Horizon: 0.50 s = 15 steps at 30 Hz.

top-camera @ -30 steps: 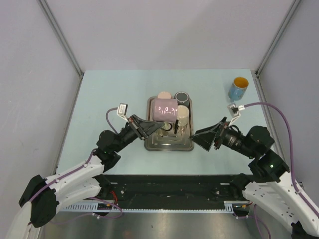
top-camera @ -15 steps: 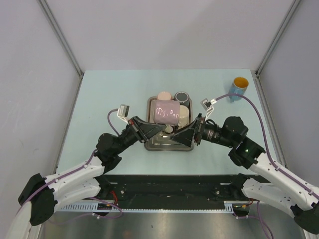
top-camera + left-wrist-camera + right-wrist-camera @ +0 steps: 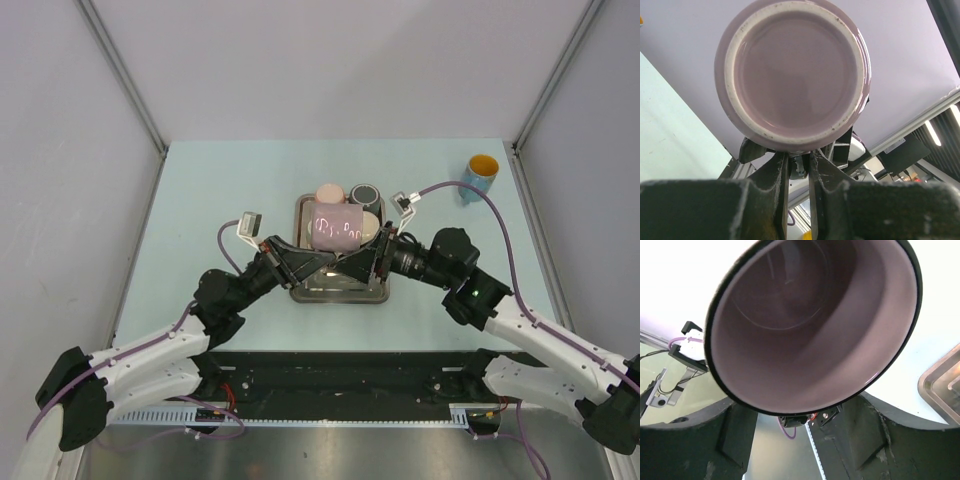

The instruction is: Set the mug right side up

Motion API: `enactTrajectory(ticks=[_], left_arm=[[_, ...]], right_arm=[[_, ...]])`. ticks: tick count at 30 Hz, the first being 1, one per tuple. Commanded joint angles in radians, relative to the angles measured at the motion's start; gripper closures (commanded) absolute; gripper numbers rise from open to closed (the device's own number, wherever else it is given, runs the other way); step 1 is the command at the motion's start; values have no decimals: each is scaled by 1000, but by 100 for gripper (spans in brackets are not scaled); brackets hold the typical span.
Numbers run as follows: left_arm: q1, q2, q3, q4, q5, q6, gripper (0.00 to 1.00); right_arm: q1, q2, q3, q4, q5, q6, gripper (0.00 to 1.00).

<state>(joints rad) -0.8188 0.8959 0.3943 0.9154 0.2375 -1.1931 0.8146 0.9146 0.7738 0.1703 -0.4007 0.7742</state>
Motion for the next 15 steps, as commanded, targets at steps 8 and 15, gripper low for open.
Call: enactTrajectory(ticks=[8,15], left_arm=[[-19,-28,51,112,-9,21,100],[-20,-28,52,108,0,24,100]], right_arm=[[6,33,32,135,-9,36,50],[11,47,32,155,-29,45,65]])
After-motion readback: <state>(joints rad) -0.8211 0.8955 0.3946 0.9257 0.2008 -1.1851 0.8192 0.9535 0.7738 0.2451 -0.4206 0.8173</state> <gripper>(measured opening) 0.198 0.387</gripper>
